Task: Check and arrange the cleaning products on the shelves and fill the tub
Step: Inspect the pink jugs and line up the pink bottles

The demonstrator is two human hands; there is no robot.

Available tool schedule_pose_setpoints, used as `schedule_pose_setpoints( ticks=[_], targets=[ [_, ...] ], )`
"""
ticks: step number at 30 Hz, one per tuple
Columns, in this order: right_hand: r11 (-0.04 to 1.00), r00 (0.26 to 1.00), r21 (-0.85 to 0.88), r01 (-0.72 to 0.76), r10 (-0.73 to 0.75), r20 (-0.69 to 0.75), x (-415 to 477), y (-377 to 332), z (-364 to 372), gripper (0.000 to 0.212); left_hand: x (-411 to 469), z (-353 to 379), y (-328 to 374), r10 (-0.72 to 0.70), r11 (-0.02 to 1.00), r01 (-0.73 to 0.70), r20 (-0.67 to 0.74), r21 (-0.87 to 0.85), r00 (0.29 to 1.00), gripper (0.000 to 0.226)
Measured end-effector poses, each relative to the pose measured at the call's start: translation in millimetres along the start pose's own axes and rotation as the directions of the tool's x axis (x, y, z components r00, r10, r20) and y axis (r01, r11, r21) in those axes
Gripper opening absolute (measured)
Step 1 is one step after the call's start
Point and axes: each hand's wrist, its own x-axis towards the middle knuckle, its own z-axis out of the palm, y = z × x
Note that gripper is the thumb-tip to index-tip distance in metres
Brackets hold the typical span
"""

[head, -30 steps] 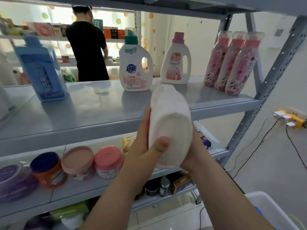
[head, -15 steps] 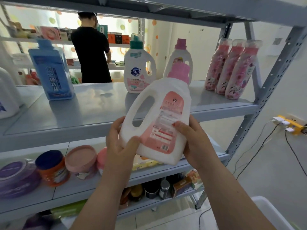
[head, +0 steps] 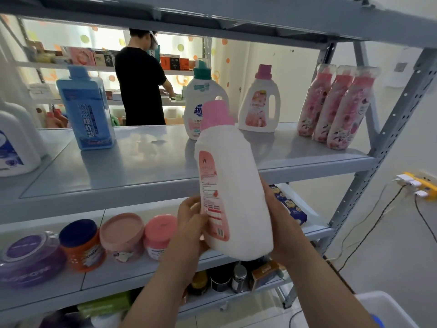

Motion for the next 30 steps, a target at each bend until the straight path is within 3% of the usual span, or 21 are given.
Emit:
schedule_pose_setpoints(
  ticks=[2, 4, 6, 7, 9, 10, 12, 16, 18, 20, 23, 30],
  targets=[
    [0.999, 0.999, 0.001, -0.046, 0.046, 0.020, 1, 6, 2, 0.050, -4, 4, 1, -0.067, 0.997, 0.068, 0.025, -0.029, 0.997, 0.018],
    [0.998, 0.998, -0.036, -0.059, 0.059, 0.004, 1, 15, 3, 0.048, -10, 3, -2, -0.016, 1.000, 0.015, 0.066, 0.007, 0.998, 0.027],
    [0.993, 0.998, -0.105, -0.049, 0.045, -0.043, 1, 18, 3, 0.043, -13, -1, -6, 0.077, 0.995, -0.081, 0.078, 0.053, 0.994, 0.022],
    [0.985, 0.997, -0.166, -0.041, 0.029, -0.069, 1, 18, 3, 0.052, -15, -3, -6, 0.108, 0.991, -0.115, 0.107, 0.065, 0.988, 0.029],
    [0.963, 0.997, -0.266, -0.055, 0.036, -0.074, 1, 18, 0, 0.101, -17, -8, -2, 0.094, 0.992, -0.107, 0.173, 0.067, 0.980, 0.069],
    [0.955, 0.998, -0.295, -0.042, 0.025, -0.059, 2, 19, -2, 0.112, -17, -11, 1, 0.074, 0.992, -0.093, 0.208, 0.084, 0.975, 0.092],
    [0.941, 0.998, -0.338, 0.023, -0.042, -0.051, 5, 18, -2, 0.103, -16, -15, 6, 0.079, 0.987, -0.116, 0.285, 0.113, 0.955, 0.111],
    [0.942, 0.995, -0.336, -0.007, -0.028, -0.099, 12, 19, -4, 0.109, -10, -24, 7, 0.105, 0.990, -0.071, 0.297, -0.122, 0.949, 0.094],
    [0.946, 0.991, -0.323, -0.017, -0.027, -0.131, 10, 15, -6, 0.087, -9, -28, 10, 0.091, 0.978, -0.030, 0.289, -0.208, 0.953, 0.084],
    [0.946, 0.978, -0.324, -0.028, -0.041, -0.203, 10, 12, -11, 0.075, -6, -30, 15, 0.061, 0.980, -0.018, 0.214, -0.197, 0.975, 0.067],
    [0.938, 0.961, -0.347, -0.026, -0.073, -0.268, 11, 12, -20, 0.077, 0, -33, 14, 0.044, 0.987, -0.027, 0.109, -0.156, 0.993, 0.050],
    [0.920, 0.966, -0.392, -0.003, -0.099, -0.238, 12, 22, -21, 0.083, 1, -37, 7, 0.028, 0.992, -0.021, 0.057, -0.128, 0.998, 0.056]
  ],
)
